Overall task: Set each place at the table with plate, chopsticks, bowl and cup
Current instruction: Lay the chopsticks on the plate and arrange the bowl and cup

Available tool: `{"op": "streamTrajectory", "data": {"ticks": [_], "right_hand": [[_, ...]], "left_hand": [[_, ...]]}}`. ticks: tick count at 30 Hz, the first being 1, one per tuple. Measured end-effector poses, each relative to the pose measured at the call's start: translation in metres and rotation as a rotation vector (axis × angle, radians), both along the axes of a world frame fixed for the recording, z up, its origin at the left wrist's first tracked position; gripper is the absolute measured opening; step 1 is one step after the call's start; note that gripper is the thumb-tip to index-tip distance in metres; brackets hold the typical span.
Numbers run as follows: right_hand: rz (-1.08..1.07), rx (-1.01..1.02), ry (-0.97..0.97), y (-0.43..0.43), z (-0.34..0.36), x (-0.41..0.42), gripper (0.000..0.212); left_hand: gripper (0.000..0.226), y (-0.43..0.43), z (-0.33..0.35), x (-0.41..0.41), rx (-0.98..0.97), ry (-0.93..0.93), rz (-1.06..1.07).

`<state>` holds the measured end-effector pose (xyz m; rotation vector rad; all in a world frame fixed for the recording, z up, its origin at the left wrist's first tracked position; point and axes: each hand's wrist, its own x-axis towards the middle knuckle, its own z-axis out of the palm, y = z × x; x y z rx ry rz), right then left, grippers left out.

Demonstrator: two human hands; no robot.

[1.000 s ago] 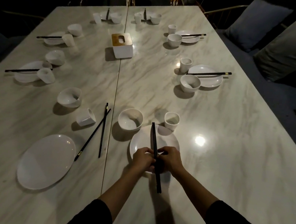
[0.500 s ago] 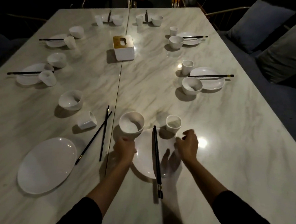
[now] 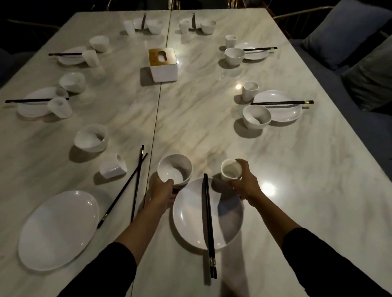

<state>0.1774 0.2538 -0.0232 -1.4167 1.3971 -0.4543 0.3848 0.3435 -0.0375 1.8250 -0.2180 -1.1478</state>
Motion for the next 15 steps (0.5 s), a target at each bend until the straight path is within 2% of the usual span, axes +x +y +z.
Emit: {"op": "streamTrajectory", "data": {"ticks": [5,15], "right_hand": [[-0.062,-0.009,0.008,0.009,-0.012,0.004,0.073],[-0.046,-0.012,0.019,0.012,-0.015,0.004,0.071]], "left_hand": [[0.053,0.000,0.000,0.002,-0.015,-0.038,0.012],[0.053,0.005,0.004,0.002,-0.021,-0.042,0.035]]}}
